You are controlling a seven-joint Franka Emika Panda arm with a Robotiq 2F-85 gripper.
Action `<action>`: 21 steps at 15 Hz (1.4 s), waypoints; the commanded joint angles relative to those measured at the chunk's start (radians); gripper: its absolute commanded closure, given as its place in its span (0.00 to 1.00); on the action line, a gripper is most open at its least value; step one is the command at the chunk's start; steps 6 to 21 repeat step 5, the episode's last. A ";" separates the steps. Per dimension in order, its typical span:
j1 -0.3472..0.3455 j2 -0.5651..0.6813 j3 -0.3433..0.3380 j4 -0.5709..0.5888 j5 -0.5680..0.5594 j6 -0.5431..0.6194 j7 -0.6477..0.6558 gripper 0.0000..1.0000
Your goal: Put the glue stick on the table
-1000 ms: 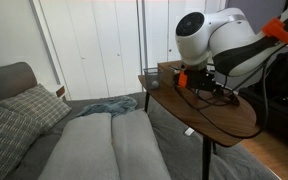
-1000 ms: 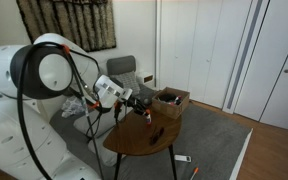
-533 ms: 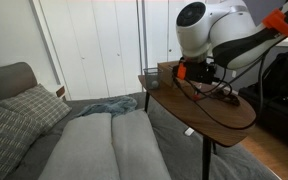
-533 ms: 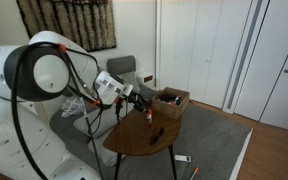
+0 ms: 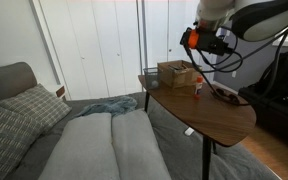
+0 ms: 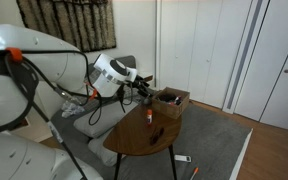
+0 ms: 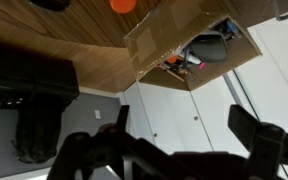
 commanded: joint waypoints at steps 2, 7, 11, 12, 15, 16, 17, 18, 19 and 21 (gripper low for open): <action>0.105 -0.152 -0.319 -0.098 0.117 0.210 -0.353 0.00; -0.033 -0.110 -0.241 -0.075 0.207 0.255 -0.441 0.00; -0.033 -0.110 -0.241 -0.075 0.207 0.255 -0.441 0.00; -0.033 -0.110 -0.241 -0.075 0.207 0.255 -0.441 0.00; -0.033 -0.110 -0.241 -0.075 0.207 0.255 -0.441 0.00; -0.033 -0.110 -0.241 -0.075 0.207 0.255 -0.441 0.00; -0.033 -0.110 -0.241 -0.075 0.207 0.255 -0.441 0.00; -0.033 -0.110 -0.241 -0.075 0.207 0.255 -0.441 0.00; -0.033 -0.110 -0.241 -0.075 0.207 0.255 -0.441 0.00; -0.033 -0.110 -0.241 -0.075 0.207 0.255 -0.441 0.00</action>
